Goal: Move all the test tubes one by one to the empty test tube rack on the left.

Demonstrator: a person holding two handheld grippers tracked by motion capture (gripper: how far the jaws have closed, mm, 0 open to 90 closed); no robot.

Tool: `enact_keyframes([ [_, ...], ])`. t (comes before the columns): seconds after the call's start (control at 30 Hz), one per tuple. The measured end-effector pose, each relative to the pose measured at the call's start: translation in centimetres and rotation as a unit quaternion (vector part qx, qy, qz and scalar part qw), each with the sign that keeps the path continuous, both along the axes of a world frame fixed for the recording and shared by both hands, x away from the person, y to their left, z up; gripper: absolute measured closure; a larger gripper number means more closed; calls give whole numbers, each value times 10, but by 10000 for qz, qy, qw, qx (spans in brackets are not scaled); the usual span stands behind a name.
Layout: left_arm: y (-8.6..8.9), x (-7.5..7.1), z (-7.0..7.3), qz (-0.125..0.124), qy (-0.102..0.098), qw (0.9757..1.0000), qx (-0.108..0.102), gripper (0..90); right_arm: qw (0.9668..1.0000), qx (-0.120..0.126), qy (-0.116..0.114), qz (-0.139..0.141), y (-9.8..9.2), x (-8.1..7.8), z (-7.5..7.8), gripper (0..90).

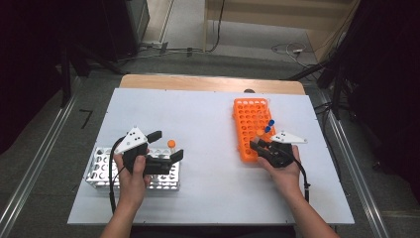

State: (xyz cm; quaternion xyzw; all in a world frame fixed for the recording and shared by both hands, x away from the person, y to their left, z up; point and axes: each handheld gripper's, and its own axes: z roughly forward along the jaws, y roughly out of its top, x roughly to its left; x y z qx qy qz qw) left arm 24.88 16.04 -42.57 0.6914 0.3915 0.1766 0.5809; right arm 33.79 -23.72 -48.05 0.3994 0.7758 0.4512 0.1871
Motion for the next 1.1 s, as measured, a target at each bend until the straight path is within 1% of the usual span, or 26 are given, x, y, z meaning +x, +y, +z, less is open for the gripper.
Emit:
enact_keyframes([
  [0.1,-2,0,0,-49,-8,10000,18,0,10000,-70,-57,13,-1,0,0,723],
  [0.2,-3,0,2,-54,-46,10000,4,0,9999,-51,-119,54,-2,-1,3,725],
  [0.33,-3,0,3,-80,-68,9999,-2,0,9996,-9,-264,51,-5,-5,11,725],
  [0.4,-3,0,3,-101,-72,9999,17,0,9994,76,-329,16,-7,-8,17,725],
  [0.47,-4,-1,3,-115,-73,9999,35,0,9991,186,-368,68,-8,-11,23,725],
  [0.53,-5,-1,4,-136,-98,9999,26,0,9987,218,-443,148,-8,-15,29,725],
  [0.6,-8,-2,5,-152,-118,9998,55,0,9982,221,-476,285,-5,-20,33,725],
  [0.8,-18,-6,9,-232,-213,9995,75,0,9963,267,-408,706,7,-36,39,725],
  [0.93,-25,-8,11,-324,-261,9991,128,0,9938,360,-314,1007,17,-44,40,725],
  [1.0,-29,-9,11,-386,-266,9988,120,0,9924,357,-286,1139,23,-48,41,725],
  [1.1,-36,-10,11,-476,-247,9984,181,0,9904,341,-222,1324,31,-54,41,725],
])
